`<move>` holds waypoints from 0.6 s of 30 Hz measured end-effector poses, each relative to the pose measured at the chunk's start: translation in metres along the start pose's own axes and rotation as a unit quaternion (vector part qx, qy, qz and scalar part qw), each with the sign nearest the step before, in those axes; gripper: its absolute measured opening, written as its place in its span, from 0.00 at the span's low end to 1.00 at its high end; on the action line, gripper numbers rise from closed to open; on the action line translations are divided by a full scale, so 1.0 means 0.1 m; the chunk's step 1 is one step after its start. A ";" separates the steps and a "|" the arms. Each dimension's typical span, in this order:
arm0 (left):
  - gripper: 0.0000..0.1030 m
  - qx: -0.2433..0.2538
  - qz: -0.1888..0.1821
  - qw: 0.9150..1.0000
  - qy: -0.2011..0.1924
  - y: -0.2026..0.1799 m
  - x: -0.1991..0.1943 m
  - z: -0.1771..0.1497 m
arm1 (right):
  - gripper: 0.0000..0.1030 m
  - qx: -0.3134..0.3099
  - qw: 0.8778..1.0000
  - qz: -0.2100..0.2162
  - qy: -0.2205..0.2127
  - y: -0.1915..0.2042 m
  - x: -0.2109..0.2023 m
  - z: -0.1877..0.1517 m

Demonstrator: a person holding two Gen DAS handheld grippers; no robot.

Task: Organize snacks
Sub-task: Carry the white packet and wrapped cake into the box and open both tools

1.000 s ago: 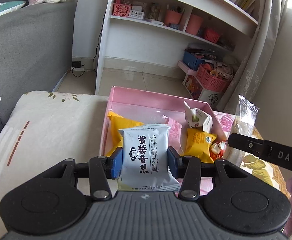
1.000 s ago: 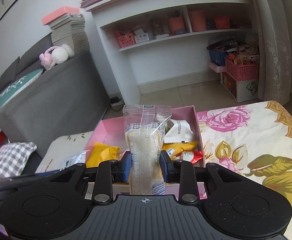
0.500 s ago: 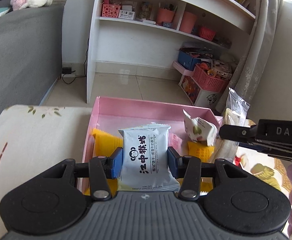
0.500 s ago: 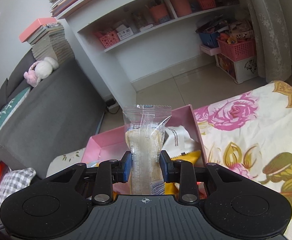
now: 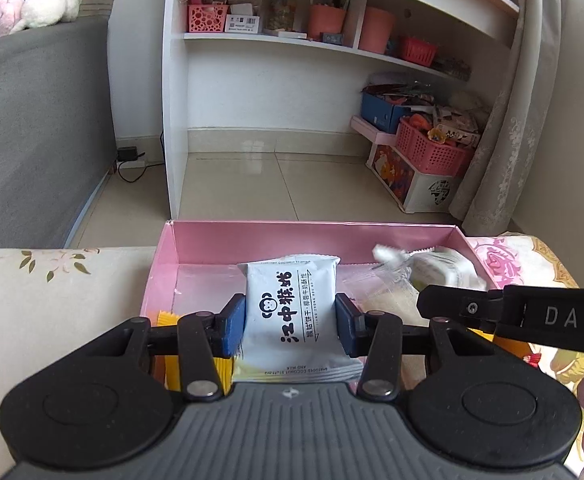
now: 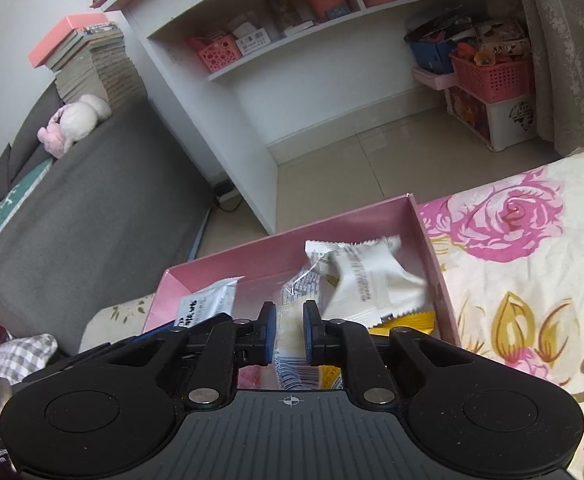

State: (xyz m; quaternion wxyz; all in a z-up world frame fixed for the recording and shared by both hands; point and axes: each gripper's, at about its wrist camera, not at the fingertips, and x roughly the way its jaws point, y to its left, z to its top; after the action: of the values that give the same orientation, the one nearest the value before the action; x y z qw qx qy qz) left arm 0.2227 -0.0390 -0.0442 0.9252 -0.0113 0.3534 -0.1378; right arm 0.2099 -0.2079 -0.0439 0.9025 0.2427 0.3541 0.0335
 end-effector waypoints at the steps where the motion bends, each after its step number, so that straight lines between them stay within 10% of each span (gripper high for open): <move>1: 0.42 0.005 0.002 1.000 0.000 -0.01 0.02 0.01 | 0.12 -0.001 1.000 0.000 -0.001 0.00 0.02 0.00; 13: 0.45 0.008 0.013 1.000 -0.008 0.00 0.13 0.03 | 0.16 -0.001 1.000 0.009 -0.006 -0.07 0.04 0.04; 15: 0.70 0.008 0.016 1.000 -0.014 -0.01 0.08 0.01 | 0.21 0.005 1.000 0.012 -0.008 -0.07 0.01 0.06; 18: 0.73 0.003 0.011 1.000 -0.015 -0.01 0.01 0.00 | 0.26 0.015 1.000 0.021 -0.004 -0.08 -0.02 0.09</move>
State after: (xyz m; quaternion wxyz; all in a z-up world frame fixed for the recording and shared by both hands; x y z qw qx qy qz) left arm 0.2234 -0.0402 -0.0450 0.9317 -0.0068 0.3396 -0.1286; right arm 0.2134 -0.2195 -0.0408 0.8993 0.2639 0.3458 0.0459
